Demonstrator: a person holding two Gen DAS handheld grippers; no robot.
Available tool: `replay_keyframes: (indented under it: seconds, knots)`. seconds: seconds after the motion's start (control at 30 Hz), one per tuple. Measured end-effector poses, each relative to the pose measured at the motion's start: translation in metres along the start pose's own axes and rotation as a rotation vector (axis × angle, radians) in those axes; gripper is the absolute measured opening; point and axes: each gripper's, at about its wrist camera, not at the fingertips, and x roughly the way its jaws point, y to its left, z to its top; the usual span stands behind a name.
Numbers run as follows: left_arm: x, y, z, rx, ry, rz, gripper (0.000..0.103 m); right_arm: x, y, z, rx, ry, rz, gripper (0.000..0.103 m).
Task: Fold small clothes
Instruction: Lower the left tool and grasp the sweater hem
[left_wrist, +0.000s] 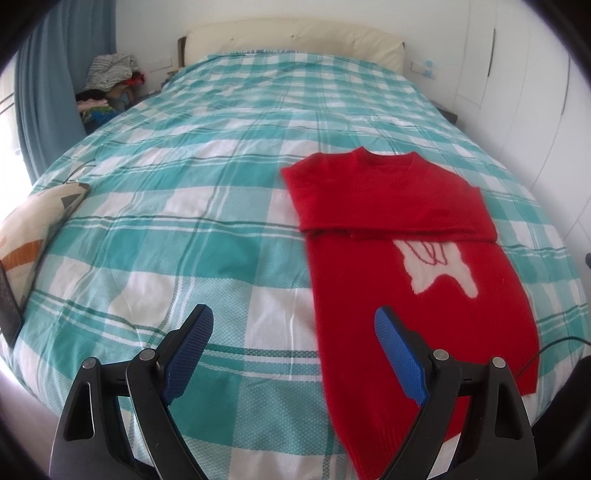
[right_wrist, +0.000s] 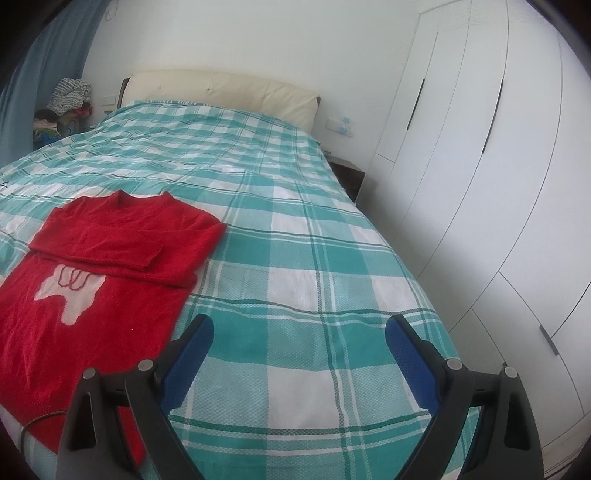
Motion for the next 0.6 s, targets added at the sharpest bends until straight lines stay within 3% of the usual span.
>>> replay_keyframes:
  seconds: [0.13,0.23,0.3,0.4,0.53,0.6]
  knots:
    - [-0.021,0.005,-0.009,0.017,-0.002,0.005,0.091,-0.048,-0.031,0.016,0.027,-0.147,0.132,0.093]
    - [-0.026,0.002,-0.029,0.029,0.037,-0.020,0.096,-0.087,-0.059,0.031,0.024,-0.194,0.332,0.093]
    - [-0.015,-0.008,-0.048,0.046,0.123,-0.059,0.095,-0.094,-0.061,0.032,-0.027,-0.110,0.468,0.094]
    - [0.000,-0.026,-0.074,0.060,0.187,-0.077,0.090,-0.077,-0.041,0.006,-0.052,0.065,0.577,0.094]
    - [0.016,-0.034,-0.090,0.030,0.233,-0.092,0.083,-0.023,0.001,-0.060,0.113,0.307,0.767,0.092]
    - [0.021,-0.035,-0.096,0.016,0.254,-0.096,0.077,0.001,0.022,-0.085,0.174,0.380,0.817,0.082]
